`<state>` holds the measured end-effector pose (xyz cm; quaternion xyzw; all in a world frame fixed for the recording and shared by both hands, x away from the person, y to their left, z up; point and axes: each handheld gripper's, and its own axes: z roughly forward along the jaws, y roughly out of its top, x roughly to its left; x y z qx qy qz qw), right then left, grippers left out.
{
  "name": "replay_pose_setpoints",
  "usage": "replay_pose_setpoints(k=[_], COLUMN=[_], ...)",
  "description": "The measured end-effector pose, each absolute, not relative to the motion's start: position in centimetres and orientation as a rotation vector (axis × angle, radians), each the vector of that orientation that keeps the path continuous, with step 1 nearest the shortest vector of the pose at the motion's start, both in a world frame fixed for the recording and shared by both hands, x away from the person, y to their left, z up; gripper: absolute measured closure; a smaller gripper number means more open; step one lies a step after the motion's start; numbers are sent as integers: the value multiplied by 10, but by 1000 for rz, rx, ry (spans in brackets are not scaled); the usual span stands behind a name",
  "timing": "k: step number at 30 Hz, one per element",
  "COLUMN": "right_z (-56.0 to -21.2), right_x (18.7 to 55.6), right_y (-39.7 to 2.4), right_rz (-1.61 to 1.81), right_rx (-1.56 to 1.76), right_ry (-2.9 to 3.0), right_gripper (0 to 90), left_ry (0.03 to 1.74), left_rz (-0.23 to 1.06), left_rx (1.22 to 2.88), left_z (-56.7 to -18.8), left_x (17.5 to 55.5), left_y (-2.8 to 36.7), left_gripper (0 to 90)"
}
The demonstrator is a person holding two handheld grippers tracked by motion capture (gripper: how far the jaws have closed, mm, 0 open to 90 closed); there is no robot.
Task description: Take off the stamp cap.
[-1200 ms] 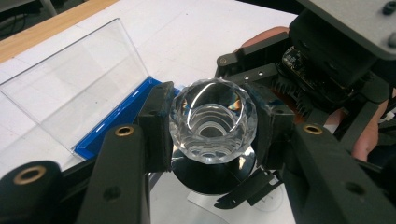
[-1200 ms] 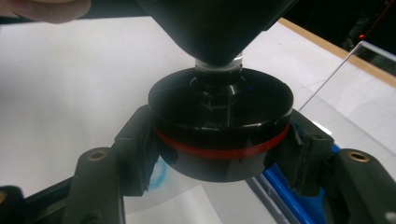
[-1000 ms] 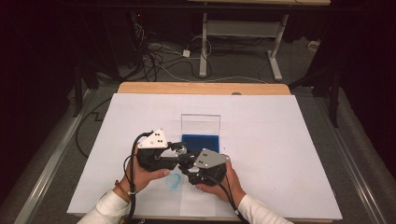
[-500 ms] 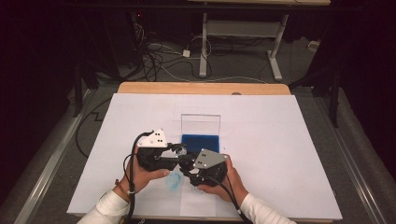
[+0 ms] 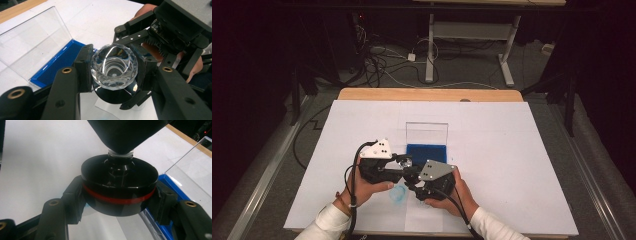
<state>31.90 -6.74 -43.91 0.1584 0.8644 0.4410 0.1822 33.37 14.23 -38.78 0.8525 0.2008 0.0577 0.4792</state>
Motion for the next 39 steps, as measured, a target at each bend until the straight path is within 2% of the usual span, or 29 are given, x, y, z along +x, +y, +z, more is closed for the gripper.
replay_pose_setpoints(k=[17,39], right_z=[-439,-436], right_x=[318,320], right_y=[-67,-74], right_rz=[1219,1313], right_rx=[438,636], right_ry=[2460,2456], right_gripper=[390,393], left_ry=[482,473], left_rz=[109,283], left_rx=[2090,2015], left_z=[-388,-381], left_x=[338,323], left_y=[142,144], left_gripper=[548,553])
